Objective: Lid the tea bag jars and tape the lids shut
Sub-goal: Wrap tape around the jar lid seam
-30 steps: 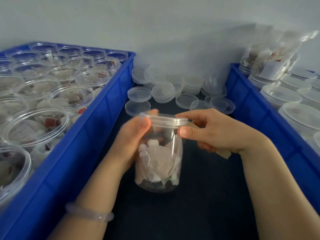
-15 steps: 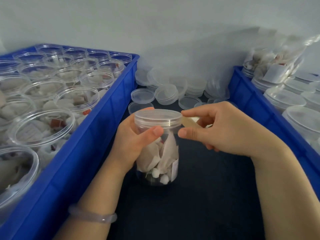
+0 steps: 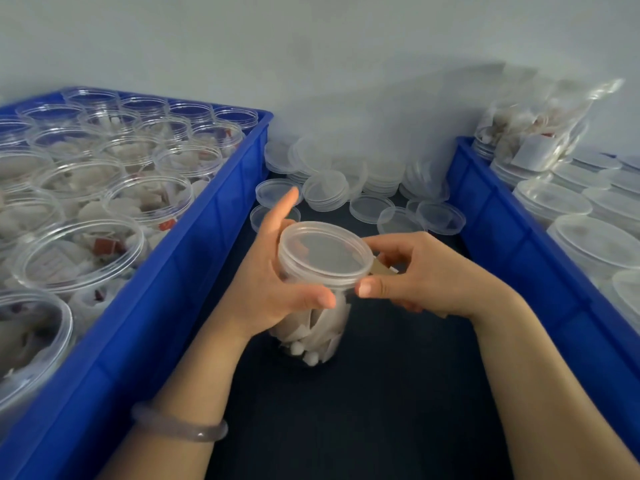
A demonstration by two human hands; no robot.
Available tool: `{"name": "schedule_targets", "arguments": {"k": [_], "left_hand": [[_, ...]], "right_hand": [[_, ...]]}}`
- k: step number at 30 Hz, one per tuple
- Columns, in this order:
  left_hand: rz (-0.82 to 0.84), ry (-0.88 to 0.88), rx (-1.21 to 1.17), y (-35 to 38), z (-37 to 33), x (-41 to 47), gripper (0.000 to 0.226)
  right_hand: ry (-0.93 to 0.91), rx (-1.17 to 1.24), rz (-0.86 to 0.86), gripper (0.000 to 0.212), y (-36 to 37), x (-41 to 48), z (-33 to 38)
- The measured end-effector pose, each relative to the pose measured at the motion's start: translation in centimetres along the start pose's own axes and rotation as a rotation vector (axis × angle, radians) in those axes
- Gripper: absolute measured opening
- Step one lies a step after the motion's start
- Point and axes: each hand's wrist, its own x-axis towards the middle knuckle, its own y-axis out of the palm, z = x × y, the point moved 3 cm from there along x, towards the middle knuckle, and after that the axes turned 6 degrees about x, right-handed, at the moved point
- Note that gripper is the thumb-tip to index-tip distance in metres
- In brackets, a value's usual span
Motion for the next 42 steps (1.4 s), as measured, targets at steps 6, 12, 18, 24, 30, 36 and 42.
{"name": "schedule_targets", "arguments": {"k": [6,12,18,24,30,36,42], "left_hand": [[-0.019,0.035,0.399,-0.1,-2.2,0.2,0.081],[0.324,-0.208,0.781,-1.0,-4.5,1.9,0.106],[0.433,-0.246,0.918,1.0,-5.6,3.7,0.091],[0.465,-0.216,0.882,0.6,-5.5,3.7,0.083],[0.479,-0.182,0.892,0.6,-5.6,3.5,0.083],[0.494,-0.258,0.997,1.9,-5.8,4.5,0.066],[0.331,-0.213,1.033,2.7,-5.3,4.6,0.047]], "right_hand": [[-0.049,-0.163,-0.194,0.064,0.4,-1.1,-1.3],[-0.101,-0.284,-0.144,0.074,1.5,-1.7,-0.7],[-0.146,-0.26,-0.266,0.069,1.8,-1.6,-0.3],[-0.193,-0.226,-0.267,0.056,1.5,-1.6,-0.7],[-0.147,-0.147,-0.41,0.043,0.9,-0.4,-1.1],[-0.05,-0.143,-0.249,0.044,0.0,0.3,-1.3],[-0.052,-0.169,-0.196,0.039,0.6,0.1,-1.4]]}}
